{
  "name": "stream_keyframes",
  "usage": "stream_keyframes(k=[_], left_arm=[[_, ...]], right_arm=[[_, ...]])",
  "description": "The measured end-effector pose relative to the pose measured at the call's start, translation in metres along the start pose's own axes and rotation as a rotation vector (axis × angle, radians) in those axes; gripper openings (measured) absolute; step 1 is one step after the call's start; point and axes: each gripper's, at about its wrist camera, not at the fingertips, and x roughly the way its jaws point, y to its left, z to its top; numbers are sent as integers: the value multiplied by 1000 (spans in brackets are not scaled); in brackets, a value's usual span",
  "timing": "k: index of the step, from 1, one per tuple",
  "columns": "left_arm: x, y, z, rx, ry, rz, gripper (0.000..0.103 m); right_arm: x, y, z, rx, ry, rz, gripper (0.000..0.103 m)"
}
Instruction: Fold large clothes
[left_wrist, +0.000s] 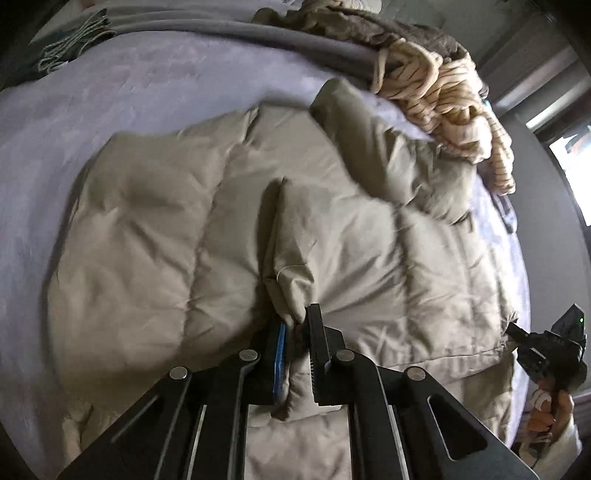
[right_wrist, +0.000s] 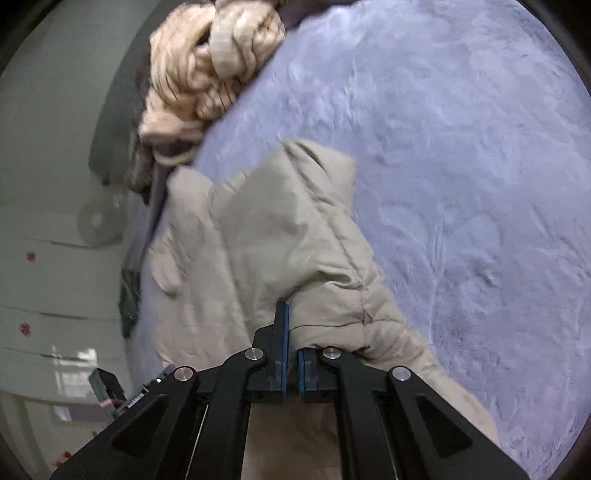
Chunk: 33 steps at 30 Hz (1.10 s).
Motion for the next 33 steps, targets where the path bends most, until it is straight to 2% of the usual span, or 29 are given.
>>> stream_keyframes(k=[2, 5, 6, 7, 9, 11, 12, 15, 16, 18, 21, 26, 27, 28, 30, 33], left_arm=[[4, 0, -5, 23, -2, 22, 13], [-1, -5, -10, 61, -14, 89, 13], [-2, -9, -9, 66, -23, 105, 13], [-8, -11, -8, 74, -36, 135, 13], [-21, -10, -7, 83, -62, 166, 13], [-36, -7, -2, 79, -96, 181, 13], [-41, -6, 1, 78, -108, 182, 13], [-51, -13, 13, 87, -140, 166, 13], [-50, -18, 18, 96, -147, 161, 13], [-44, -30, 26, 111, -148, 148, 13], [-27, -46, 31, 121, -142, 144, 13], [16, -46, 29, 135, -97, 238, 13], [20, -44, 28, 130, -91, 233, 13], [25, -41, 27, 125, -87, 225, 13], [31, -38, 25, 126, -78, 207, 13], [37, -39, 25, 140, -73, 208, 13]], right_arm=[[12, -4, -3, -9, 21, -44, 4], [20, -17, -5, 34, 42, -37, 4], [17, -17, -6, 39, 46, -40, 5], [15, -14, -6, 31, 54, -45, 11], [5, -5, -9, -17, 87, -77, 16], [-12, 11, -13, -115, 95, -91, 17], [-20, 15, -16, -146, 87, -85, 17], [-52, 31, -11, -232, -31, -82, 17], [-58, 34, -2, -228, -78, -90, 17], [-62, 31, 11, -198, -114, -90, 17], [-41, 38, 38, -170, -129, -71, 17], [7, 39, 57, -198, -94, -150, 16], [17, 37, 62, -194, -85, -171, 15], [29, 30, 67, -183, -71, -198, 9], [42, 14, 72, -144, -49, -198, 3], [50, -2, 76, -116, -56, -217, 2]])
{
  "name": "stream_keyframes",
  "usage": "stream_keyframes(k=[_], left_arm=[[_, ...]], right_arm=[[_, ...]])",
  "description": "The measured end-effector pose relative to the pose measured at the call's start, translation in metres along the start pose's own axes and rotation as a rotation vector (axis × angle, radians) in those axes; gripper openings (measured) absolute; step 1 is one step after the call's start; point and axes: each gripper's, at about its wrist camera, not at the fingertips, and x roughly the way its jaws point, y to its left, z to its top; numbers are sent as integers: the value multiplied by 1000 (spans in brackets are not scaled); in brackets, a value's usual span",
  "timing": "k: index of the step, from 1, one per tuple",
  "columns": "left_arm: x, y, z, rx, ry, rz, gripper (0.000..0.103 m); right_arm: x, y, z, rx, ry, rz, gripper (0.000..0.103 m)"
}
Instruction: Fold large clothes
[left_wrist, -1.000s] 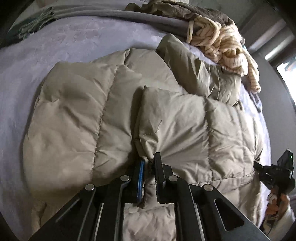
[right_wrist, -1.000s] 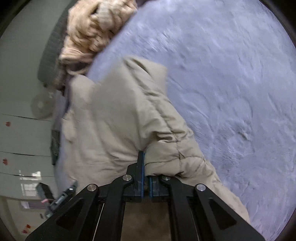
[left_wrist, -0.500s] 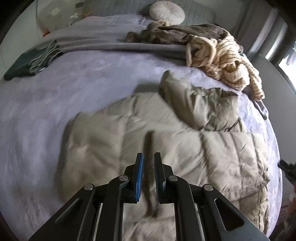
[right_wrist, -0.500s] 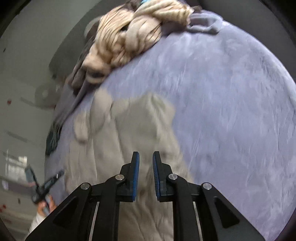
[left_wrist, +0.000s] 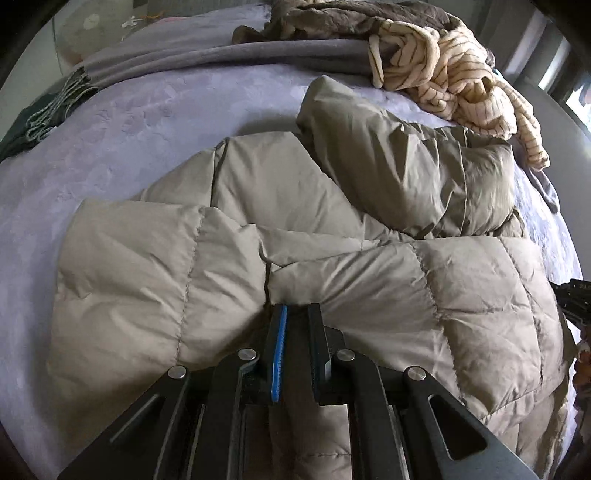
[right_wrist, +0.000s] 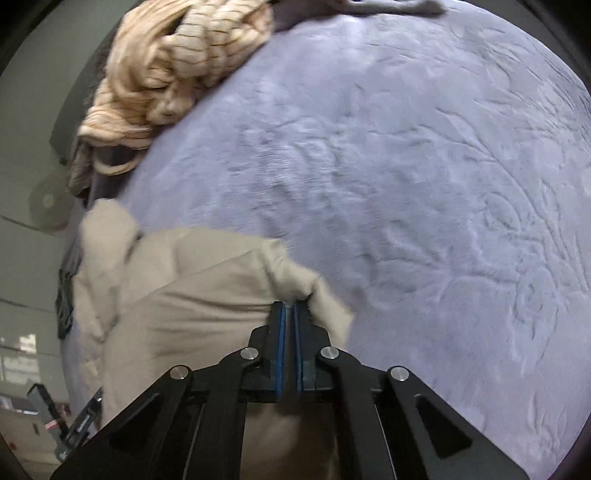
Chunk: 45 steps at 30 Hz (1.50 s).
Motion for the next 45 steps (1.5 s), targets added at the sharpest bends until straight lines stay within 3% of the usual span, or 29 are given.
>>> stream_keyframes(k=[3, 7, 12, 17, 24, 35, 40, 45], left_arm=[[-8, 0, 1, -3, -2, 11, 13], [-33, 2, -4, -5, -19, 11, 13], [-63, 4, -28, 5, -30, -23, 13], [-57, 5, -55, 12, 17, 11, 13], [-55, 13, -66, -20, 41, 32, 13], [-104, 4, -94, -32, 96, 68, 13], [-122, 1, -109, -50, 126, 62, 13], [-136, 3, -119, -69, 145, 61, 13]], right_arm=[[-7, -2, -1, 4, -6, -7, 2], [-36, 7, -15, -82, -27, -47, 8], [-72, 11, -53, -183, -61, -93, 8], [-84, 11, -87, -227, -63, -134, 8], [-82, 5, -105, -248, -7, -167, 8], [-112, 10, -138, -215, 91, -157, 10], [-124, 17, -155, -205, 121, -146, 28], [-136, 26, -167, -204, 135, -135, 33]])
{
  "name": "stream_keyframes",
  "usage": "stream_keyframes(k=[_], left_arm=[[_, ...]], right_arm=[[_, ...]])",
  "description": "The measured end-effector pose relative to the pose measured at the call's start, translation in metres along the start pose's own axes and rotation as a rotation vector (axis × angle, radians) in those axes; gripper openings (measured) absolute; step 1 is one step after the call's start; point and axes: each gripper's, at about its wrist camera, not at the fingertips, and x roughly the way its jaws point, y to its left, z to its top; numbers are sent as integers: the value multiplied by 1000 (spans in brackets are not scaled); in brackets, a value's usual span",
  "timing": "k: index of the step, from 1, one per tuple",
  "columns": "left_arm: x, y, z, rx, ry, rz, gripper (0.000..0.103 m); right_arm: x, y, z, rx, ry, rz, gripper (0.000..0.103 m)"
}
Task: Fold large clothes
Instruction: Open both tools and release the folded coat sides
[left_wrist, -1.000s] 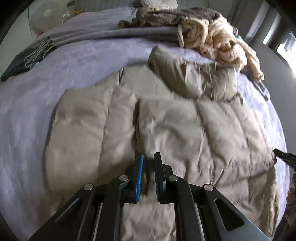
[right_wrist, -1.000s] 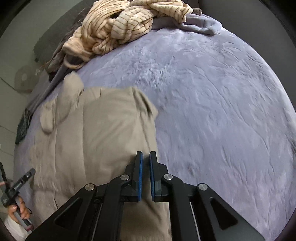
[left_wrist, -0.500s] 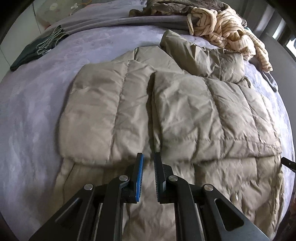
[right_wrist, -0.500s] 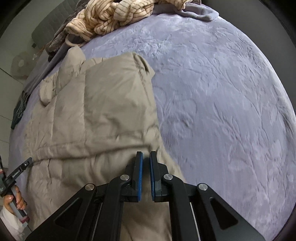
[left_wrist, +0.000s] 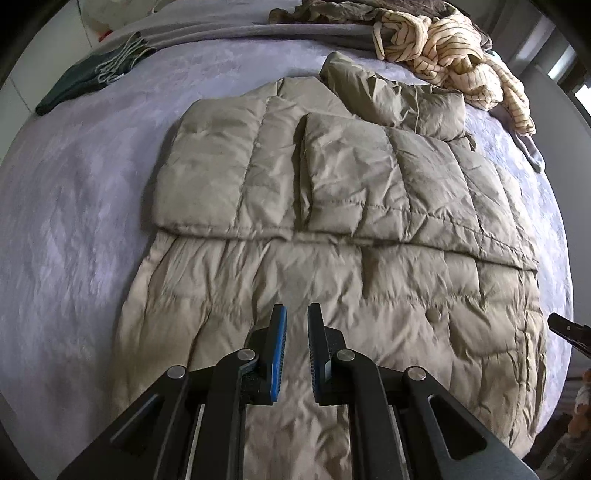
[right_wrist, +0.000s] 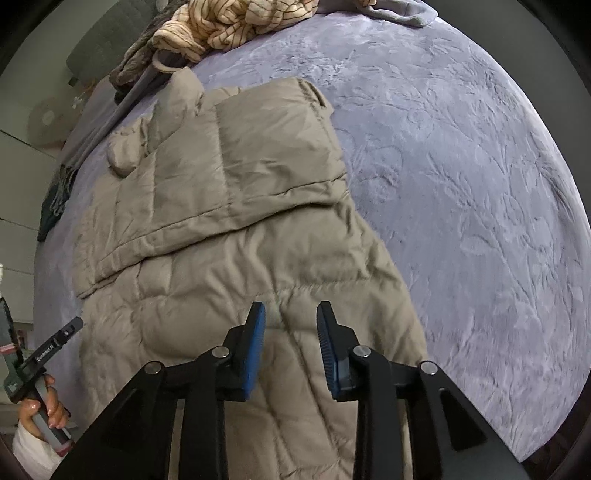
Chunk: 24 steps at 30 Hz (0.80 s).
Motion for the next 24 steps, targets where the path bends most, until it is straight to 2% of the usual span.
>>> stream_keyframes(k=[3, 10, 11, 13, 15, 18, 22, 24], left_arm=[[-6, 3, -8, -31, 23, -32, 13], [-23, 2, -22, -33, 28, -35, 14], [-25, 2, -24, -34, 29, -31, 18], [-30, 4, -26, -45, 19, -10, 103], [-43, 2, -29, -47, -37, 25, 102], [-50, -1, -31, -39, -42, 38, 102], [-57, -1, -37, -27, -49, 37, 102], [-57, -2, -42, -25, -39, 37, 102]], right_arm=[[-5, 4, -3, -3, 3, 2, 34], [-17, 16, -13, -28, 13, 17, 46], [-19, 18, -15, -32, 16, 22, 47], [-21, 21, -19, -40, 21, 26, 48], [-23, 24, -23, -46, 27, 32, 49], [-27, 26, -29, -52, 31, 43, 51], [-27, 27, -37, -57, 43, 66, 66], [-28, 29, -41, -63, 47, 72, 70]])
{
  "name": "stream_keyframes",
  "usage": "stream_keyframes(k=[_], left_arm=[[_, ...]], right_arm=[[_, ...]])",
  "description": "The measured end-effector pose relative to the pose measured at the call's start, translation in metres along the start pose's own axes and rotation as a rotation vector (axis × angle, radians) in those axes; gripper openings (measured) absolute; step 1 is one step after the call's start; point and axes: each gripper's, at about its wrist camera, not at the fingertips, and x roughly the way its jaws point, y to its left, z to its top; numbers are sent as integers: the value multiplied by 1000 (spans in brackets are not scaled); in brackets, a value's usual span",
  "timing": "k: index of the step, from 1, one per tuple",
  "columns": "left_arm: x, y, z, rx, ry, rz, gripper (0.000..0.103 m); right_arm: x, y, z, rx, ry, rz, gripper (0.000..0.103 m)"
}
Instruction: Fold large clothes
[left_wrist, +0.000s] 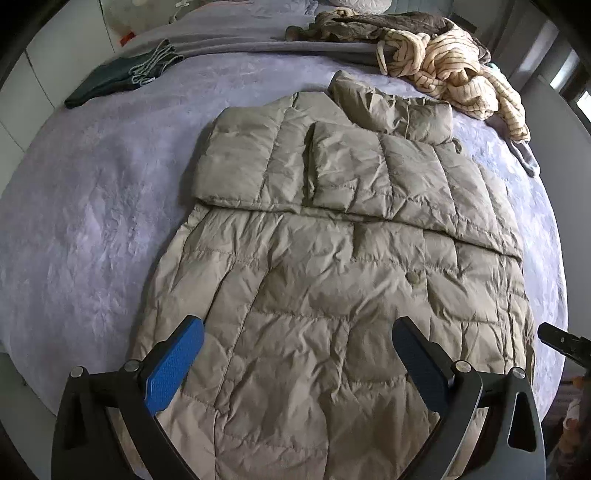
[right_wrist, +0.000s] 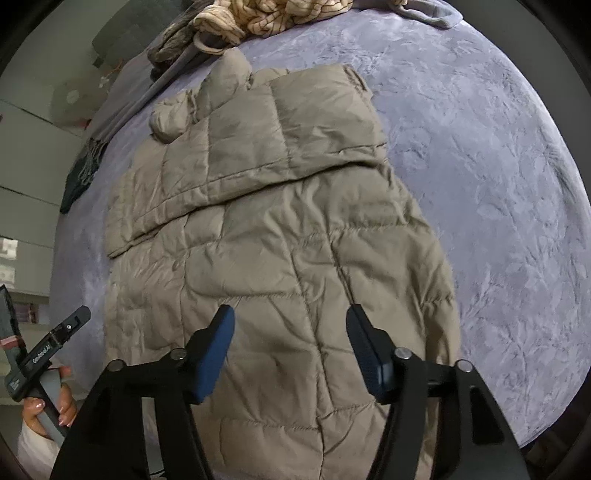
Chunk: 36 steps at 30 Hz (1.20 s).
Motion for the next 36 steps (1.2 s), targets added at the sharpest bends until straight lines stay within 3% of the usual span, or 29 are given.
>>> stream_keyframes(k=[3, 12, 23, 25, 32, 36], left_arm=[[0, 1, -7, 6, 30, -14, 102], [-2, 8, -26, 40, 53, -38, 102], [-4, 43, -59, 80, 83, -67, 102], [-5, 50, -66, 89, 87, -70, 102], [-9, 75, -87, 105, 94, -88, 102], [-13, 95, -96, 57, 102, -107, 102]], right_arm=[[-1, 2, -7, 4, 4, 7, 81], [5, 10, -29, 52, 26, 4, 82], [9, 24, -84, 185, 14, 29, 82], [8, 27, -96, 208, 11, 49, 103], [7, 31, -129, 281, -14, 69, 103], [6, 19, -142, 359, 15, 96, 103]])
